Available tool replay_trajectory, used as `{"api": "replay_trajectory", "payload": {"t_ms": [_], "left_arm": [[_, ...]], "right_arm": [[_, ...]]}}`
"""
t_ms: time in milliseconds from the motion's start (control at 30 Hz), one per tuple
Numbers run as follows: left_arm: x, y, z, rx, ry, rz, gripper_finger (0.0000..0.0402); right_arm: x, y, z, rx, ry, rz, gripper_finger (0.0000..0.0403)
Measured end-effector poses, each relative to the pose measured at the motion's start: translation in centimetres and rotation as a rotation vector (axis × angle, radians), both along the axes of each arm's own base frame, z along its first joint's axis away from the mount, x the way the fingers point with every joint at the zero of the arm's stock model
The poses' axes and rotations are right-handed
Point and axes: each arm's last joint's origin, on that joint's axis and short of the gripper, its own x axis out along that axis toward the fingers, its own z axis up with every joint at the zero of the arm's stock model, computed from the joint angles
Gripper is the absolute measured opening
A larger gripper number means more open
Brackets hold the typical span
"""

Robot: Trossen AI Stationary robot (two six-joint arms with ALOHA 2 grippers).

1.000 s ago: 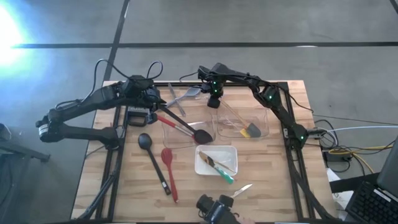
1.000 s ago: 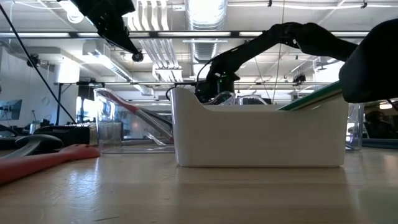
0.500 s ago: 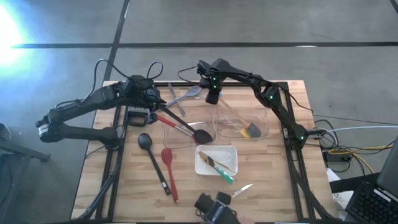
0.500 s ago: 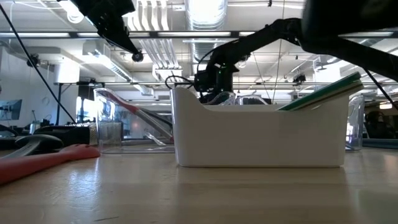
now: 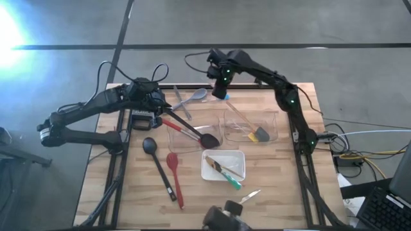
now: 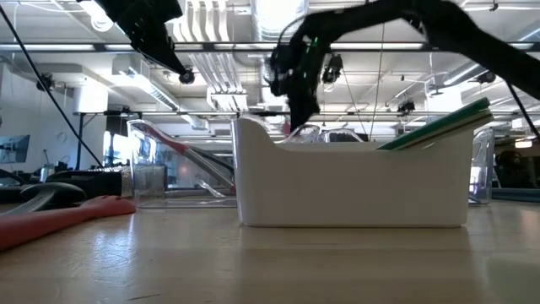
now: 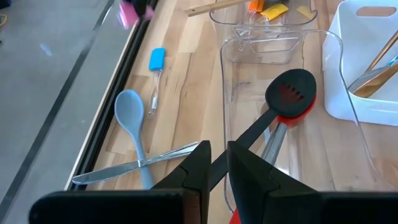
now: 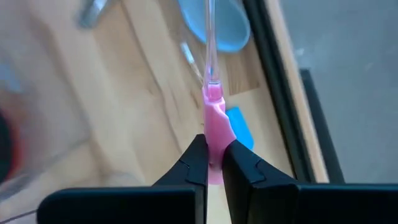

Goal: Pick & Place Kitchen Items
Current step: Put the pink spatula into the right transparent bin

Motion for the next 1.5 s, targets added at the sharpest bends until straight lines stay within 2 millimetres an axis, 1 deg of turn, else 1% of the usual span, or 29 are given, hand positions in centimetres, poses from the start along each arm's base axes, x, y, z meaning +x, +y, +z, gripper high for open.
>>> {"api": "replay_trajectory", "payload": {"t_ms": [133,233,300,367,467,533,633,733,933,1067,1233,1333,1500], "left_arm": [[0.0,0.0,0.0,0.0,0.0,0.0,0.0058],[0.0,0.0,-0.1,-0.003,0.007,-0.001,0.0058],[-0.1,0.0,-0.1,-0.004,0.009,0.0,0.0058],[-0.1,0.0,-0.1,-0.006,0.013,0.0,0.0058],[-0.1,0.0,-0.1,-0.008,0.017,0.0,0.0058],[-0.1,-0.1,-0.2,-0.009,0.019,-0.001,0.0058],[-0.2,-0.1,-0.3,-0.014,0.03,-0.001,0.0058],[-0.2,-0.1,-0.7,-0.019,0.042,-0.001,0.0058],[-0.2,-0.1,-1.0,-0.02,0.051,-0.003,0.0058],[-0.1,-0.1,-0.9,-0.016,0.047,-0.005,0.0058],[-0.1,-0.1,-0.9,-0.011,0.04,-0.007,0.0058],[-0.1,0.0,-0.9,-0.011,0.04,-0.007,0.0058],[-0.1,0.0,-0.9,-0.016,0.038,-0.002,0.0058]], "right_arm": [[-1.5,3.0,4.9,-0.027,-0.072,-0.01,0.0015],[-2.9,5.7,7.9,-0.026,-0.101,-0.005,0.0015],[-3.8,7.3,9.1,-0.014,-0.1,-0.003,0.0015],[-4.7,8.8,9.8,-0.001,-0.102,-0.012,0.0015],[-6.2,10.9,9.9,0.031,-0.082,-0.039,0.0015],[-7.2,12.0,9.2,0.049,-0.049,-0.07,0.0015],[-8.8,13.3,7.5,0.051,0.003,-0.133,0.0015],[-10.4,14.2,5.8,0.063,-0.01,-0.186,0.0015],[-13.3,15.4,1.4,0.087,-0.063,-0.289,0.0015],[-15.0,16.0,-1.3,0.114,-0.043,-0.348,0.0015],[-15.6,17.0,-4.6,0.198,-0.022,-0.346,0.0015],[-16.0,17.4,-6.2,0.215,0.034,-0.345,0.0015],[-16.2,17.5,-7.8,0.223,0.082,-0.35,0.0015]]}}
